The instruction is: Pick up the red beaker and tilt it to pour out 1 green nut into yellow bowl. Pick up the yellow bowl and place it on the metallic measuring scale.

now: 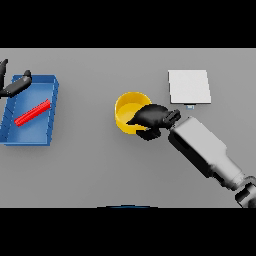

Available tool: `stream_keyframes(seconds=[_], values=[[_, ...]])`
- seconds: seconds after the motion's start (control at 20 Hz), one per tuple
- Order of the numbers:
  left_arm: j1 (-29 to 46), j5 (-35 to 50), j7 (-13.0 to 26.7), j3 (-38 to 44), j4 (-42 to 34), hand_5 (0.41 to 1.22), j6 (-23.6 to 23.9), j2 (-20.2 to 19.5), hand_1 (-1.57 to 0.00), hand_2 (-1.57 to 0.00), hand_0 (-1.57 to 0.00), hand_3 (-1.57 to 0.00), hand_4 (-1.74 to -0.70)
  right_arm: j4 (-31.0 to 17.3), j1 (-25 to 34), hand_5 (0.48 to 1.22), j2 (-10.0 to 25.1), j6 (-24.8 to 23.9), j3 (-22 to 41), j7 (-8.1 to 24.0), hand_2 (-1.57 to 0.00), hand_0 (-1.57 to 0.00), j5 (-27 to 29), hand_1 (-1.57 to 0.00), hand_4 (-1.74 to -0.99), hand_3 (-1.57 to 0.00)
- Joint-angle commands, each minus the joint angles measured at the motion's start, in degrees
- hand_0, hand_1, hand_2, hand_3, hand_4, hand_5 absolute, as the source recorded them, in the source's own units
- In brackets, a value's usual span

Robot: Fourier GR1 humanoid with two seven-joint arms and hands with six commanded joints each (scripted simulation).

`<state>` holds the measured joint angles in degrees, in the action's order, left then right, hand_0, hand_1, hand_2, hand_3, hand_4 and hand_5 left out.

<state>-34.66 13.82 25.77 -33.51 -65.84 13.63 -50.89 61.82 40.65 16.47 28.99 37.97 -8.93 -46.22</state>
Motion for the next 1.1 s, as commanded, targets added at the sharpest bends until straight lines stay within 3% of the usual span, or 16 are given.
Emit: stream_keyframes(seconds=[0.0, 0.05, 0.15, 0.25, 0.6, 0.75, 0.9, 1.05], values=[[0.3, 0.2, 0.5, 0.3, -0.3, 0.727, 0.2, -0.5, 0.00, 0.00, 0.00, 0.00, -0.80, 0.2, -0.3, 1.090, 0.1, 0.4, 0.3, 0.2, -0.97, -1.03, 0.2, -0.99, -1.571, -0.69], [0.2, 0.0, 0.6, 0.2, 0.4, 0.728, 0.1, -0.4, 0.00, 0.00, 0.00, 0.00, -0.80, 0.3, -0.1, 1.116, 0.6, 1.3, 0.4, -0.3, -1.09, -1.14, 0.5, -1.11, -1.604, -0.87], [0.5, 0.0, 0.4, 0.1, -0.6, 0.727, 0.1, -0.8, 0.00, 0.00, 0.00, 0.00, -0.80, 0.6, -0.2, 1.154, 1.0, 1.9, 0.3, -0.8, -1.26, -1.29, 1.3, -1.27, -1.649, -1.02], [0.4, 0.3, 0.6, 0.2, -0.7, 0.725, 0.0, -0.8, 0.00, 0.00, 0.00, 0.00, -0.80, 2.0, -0.6, 1.178, 1.4, 2.3, 0.4, 0.4, -1.31, -1.39, 1.7, -1.38, -1.682, -1.14], [-0.3, -0.4, 1.8, -0.3, -1.5, 0.724, 0.6, -0.5, 0.00, 0.00, 0.00, 0.00, -0.80, 6.0, 0.0, 1.212, 3.0, 4.2, -1.0, 2.2, -1.49, -1.53, 3.6, -1.53, -1.729, -1.19], [0.3, 0.0, 1.3, -0.1, -1.5, 0.721, 0.2, -1.1, 0.00, 0.00, 0.00, 0.00, -0.80, 10.1, 0.7, 1.216, 5.4, 6.7, -2.5, 3.3, -1.51, -1.55, 5.0, -1.55, -1.731, -1.38], [0.6, 0.4, 1.5, -0.1, -2.1, 0.720, -0.1, -1.2, 0.00, 0.00, 0.00, 0.00, -0.80, 14.0, 1.9, 1.219, 8.3, 9.3, -4.8, 5.8, -1.54, -1.56, 6.3, -1.56, -1.726, -1.34], [0.3, 0.6, 0.9, 0.3, -1.5, 0.723, 0.0, -1.0, 0.00, 0.00, 0.00, 0.00, -0.81, 15.2, 2.3, 1.219, 8.4, 9.9, -6.1, 8.2, -1.55, -1.57, 7.1, -1.57, -1.721, -1.26]])
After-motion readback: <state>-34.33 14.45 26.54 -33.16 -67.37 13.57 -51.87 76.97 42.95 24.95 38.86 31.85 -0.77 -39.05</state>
